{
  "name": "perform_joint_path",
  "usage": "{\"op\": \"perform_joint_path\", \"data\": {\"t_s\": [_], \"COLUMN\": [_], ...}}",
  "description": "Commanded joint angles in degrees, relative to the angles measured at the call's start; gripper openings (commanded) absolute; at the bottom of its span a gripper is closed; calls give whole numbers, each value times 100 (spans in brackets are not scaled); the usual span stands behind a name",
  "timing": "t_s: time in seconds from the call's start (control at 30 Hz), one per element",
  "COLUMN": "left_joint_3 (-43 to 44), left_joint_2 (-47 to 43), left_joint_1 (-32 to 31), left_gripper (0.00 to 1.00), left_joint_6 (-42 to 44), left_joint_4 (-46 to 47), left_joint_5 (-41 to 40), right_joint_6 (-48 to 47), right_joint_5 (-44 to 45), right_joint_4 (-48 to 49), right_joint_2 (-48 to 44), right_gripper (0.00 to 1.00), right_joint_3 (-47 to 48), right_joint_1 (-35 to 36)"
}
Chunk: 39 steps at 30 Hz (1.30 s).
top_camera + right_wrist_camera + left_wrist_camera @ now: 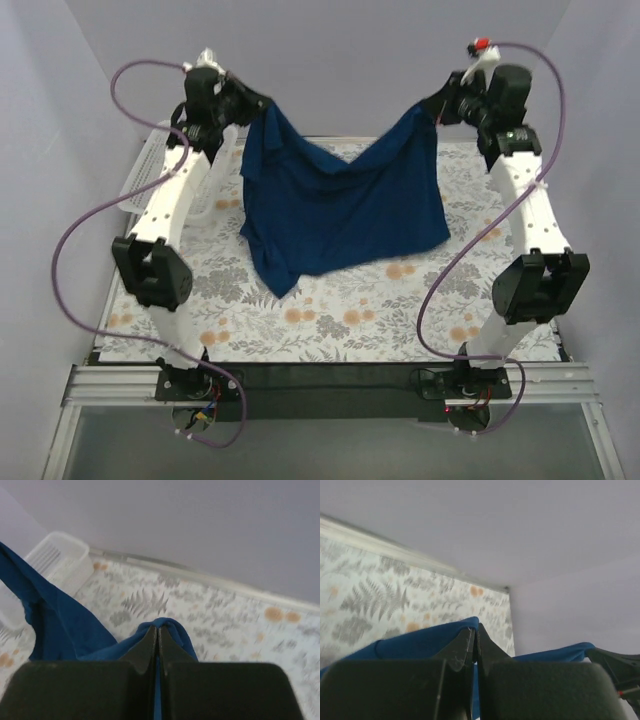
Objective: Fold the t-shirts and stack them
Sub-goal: Flatten the tshirt out
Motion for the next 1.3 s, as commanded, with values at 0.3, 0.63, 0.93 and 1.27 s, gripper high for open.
{"op": "perform_joint_path", "data": {"t_s": [0.3,0.63,0.93,1.27], "left_joint_3": [817,-4668,-7862,-7698], "left_joint_2": [-1466,-4378,-6354,-6788], "left_joint_1": [197,206,188,179], "left_gripper": [0,0,0,0], "left_joint_6": [-205,-107,-705,-548], "left_joint_4": [1788,1773,219,-1574], "left_joint_5": [1015,1788,2141,2334], "right_joint_6": [807,-1363,-3833,-6726], "right_joint_5": [-395,-1145,-573,-583], "right_joint_4": [1729,1257,-957,-3295], "right_joint_2": [-1399,-4125,-4241,-4653], "right_gripper": [1,1,1,1], "right_joint_3": [951,-5058,-6024,-5804], "right_joint_1": [-1621,-1691,-1735,-1736]}}
